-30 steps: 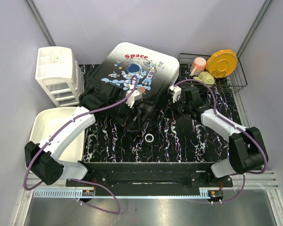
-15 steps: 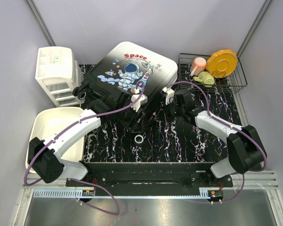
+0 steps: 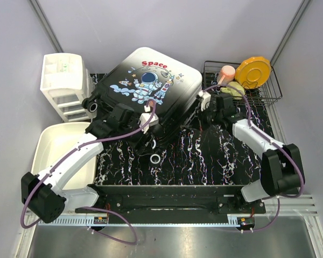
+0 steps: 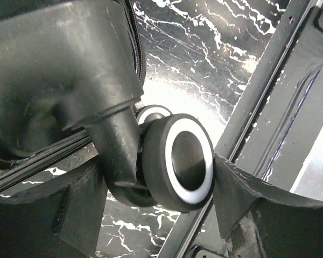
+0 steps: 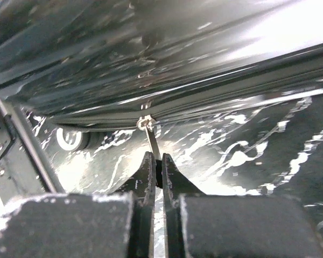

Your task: Open, take out, and arrange the luggage

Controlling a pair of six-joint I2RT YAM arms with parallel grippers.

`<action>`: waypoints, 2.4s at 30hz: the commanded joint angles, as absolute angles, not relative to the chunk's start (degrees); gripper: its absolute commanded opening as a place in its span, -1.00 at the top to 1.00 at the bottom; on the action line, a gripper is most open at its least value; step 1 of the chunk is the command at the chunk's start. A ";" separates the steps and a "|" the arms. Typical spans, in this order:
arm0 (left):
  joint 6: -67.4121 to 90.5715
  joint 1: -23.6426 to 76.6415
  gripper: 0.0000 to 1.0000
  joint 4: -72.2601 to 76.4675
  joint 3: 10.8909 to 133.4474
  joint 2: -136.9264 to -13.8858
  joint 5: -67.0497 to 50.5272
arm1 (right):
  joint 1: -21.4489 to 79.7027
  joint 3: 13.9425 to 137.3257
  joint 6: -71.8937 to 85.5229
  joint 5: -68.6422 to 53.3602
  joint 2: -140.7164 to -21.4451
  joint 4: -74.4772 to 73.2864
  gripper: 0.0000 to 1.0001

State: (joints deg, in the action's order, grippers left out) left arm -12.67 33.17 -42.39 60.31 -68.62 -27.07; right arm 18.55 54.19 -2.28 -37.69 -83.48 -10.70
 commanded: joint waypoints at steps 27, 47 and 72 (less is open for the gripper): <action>-10.02 33.66 -0.83 -42.55 59.32 -62.39 -13.83 | 6.41 65.30 -13.27 -41.22 -94.04 -14.68 1.00; -4.83 37.79 -0.66 -35.25 60.47 -68.64 -16.87 | 13.45 63.63 -17.75 -34.03 -98.53 -4.84 -0.43; -4.20 37.79 0.38 -40.68 63.54 -73.56 -13.35 | 19.34 57.40 -26.80 -18.37 -93.88 5.10 1.00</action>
